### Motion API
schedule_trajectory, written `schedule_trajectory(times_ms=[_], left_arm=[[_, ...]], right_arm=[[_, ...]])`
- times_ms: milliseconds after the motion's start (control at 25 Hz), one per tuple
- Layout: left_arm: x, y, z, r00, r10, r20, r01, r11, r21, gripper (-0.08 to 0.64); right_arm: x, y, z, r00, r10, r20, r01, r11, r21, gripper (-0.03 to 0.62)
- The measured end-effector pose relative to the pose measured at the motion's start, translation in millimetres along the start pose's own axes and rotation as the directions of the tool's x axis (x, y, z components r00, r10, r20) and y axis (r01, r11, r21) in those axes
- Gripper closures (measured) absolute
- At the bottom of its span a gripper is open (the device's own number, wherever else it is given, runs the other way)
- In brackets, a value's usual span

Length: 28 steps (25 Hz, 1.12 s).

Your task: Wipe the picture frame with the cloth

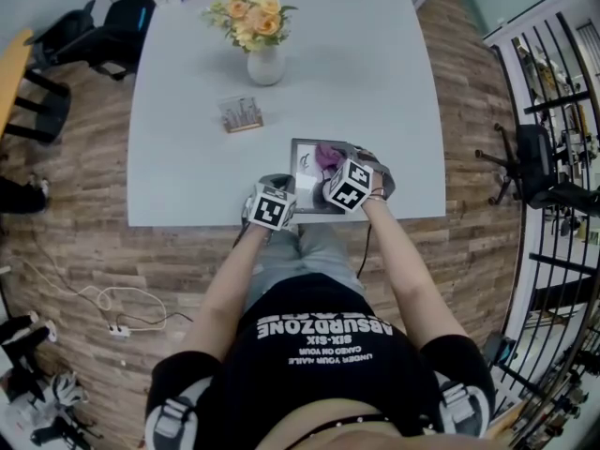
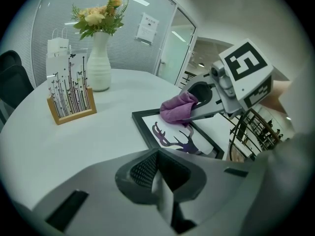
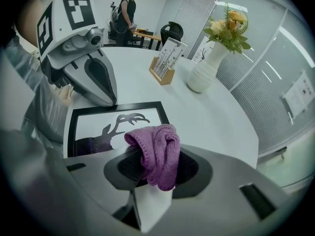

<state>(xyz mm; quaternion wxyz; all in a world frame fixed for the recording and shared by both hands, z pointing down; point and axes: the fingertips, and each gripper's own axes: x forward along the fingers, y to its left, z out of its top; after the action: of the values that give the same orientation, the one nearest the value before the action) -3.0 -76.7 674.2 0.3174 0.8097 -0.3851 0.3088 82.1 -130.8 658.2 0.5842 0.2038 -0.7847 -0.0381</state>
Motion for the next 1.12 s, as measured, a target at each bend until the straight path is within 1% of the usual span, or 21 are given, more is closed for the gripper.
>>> schedule_trajectory(times_ms=[440, 640, 1120], left_arm=[[0, 0, 0, 1.0, 0.004, -0.003, -0.004, 1.0, -0.005, 0.545], [1, -1, 1, 1.0, 0.011, 0.002, -0.011, 1.0, 0.006, 0.545], [1, -3, -1, 1.0, 0.008, 0.001, -0.008, 1.0, 0.005, 0.545]], right_arm=[[-5, 7, -1, 1.0, -0.002, 0.015, 0.001, 1.0, 0.012, 0.453], [-7, 13, -3, 1.0, -0.006, 0.015, 0.006, 1.0, 0.011, 0.453], [-17, 35, -9, 0.999, 0.022, 0.027, -0.022, 1.0, 0.008, 0.453]])
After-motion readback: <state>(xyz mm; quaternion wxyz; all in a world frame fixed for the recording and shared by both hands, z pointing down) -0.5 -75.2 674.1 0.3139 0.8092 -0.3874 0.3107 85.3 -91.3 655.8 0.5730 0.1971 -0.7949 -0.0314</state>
